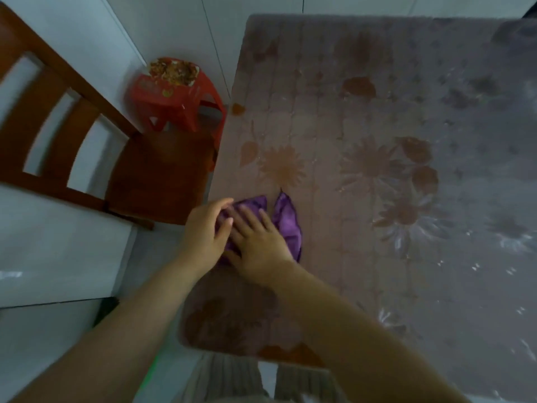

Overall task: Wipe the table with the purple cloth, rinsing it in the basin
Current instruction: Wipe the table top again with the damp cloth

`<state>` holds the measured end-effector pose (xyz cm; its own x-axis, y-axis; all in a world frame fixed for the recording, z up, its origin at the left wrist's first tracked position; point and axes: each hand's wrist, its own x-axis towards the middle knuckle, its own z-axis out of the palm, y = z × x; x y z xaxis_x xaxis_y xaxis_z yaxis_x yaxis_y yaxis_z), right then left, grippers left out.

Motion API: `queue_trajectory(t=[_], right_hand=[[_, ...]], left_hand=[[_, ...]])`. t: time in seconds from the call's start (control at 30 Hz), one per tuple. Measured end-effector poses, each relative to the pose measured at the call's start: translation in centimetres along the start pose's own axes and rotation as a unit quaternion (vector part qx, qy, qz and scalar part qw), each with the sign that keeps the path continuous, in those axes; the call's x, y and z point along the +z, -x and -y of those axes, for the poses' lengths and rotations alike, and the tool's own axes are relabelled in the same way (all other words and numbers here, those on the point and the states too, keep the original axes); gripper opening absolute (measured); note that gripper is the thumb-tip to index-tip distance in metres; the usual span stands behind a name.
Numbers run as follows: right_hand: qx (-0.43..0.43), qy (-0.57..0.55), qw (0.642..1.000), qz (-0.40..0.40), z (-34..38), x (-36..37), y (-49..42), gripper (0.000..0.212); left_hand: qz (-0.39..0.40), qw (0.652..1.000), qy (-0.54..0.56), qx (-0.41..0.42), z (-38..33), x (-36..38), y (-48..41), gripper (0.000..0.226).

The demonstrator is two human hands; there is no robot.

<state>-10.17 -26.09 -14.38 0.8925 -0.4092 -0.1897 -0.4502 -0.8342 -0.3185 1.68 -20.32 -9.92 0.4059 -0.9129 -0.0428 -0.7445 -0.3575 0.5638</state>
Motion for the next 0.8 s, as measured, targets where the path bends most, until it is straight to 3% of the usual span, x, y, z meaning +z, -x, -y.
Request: queue_trajectory(t=[0.1, 0.23, 0.33, 0.4, 0.5, 0.57, 0.7, 0.8], right_hand=[[0.108, -0.003, 0.993, -0.04, -10.3, -3.9, -2.1, 0.06], [0.239, 0.042, 0.967, -0.08, -23.6, -10.0, 0.0, 0.057], [0.4, 0.046, 0.908, -0.116, -35.7, -11.0, 5.9, 0.057], [0.481, 0.026, 0.87, -0.107, -39.6, -10.6, 8.1, 0.067], [0.486, 0.002, 0.868, -0.103, -37.2, -10.8, 6.7, 0.066], [0.453, 0.011, 0.886, -0.098, -33.5, -11.5, 4.5, 0.066], [0.277, 0.045, 0.958, -0.057, -26.7, -9.9, -1.1, 0.066], [0.146, 0.046, 0.988, -0.027, -18.2, -7.5, -2.7, 0.065]], left_hand=[[-0.012, 0.995, 0.012, -0.095, -1.8, 1.2, 1.0, 0.043], [0.008, 0.992, -0.007, -0.124, -4.3, 3.7, 2.5, 0.048], [0.006, 0.989, -0.008, -0.148, -5.6, 4.4, 3.6, 0.047], [-0.002, 0.987, -0.016, -0.158, -5.7, 4.5, 4.2, 0.047], [0.001, 0.984, -0.031, -0.178, -5.3, 4.4, 4.8, 0.047], [-0.002, 0.982, -0.036, -0.184, -5.3, 4.2, 5.1, 0.047], [-0.021, 0.982, -0.028, -0.186, -5.4, 4.0, 5.9, 0.047], [-0.018, 0.984, -0.035, -0.173, -5.9, 4.0, 6.8, 0.046]])
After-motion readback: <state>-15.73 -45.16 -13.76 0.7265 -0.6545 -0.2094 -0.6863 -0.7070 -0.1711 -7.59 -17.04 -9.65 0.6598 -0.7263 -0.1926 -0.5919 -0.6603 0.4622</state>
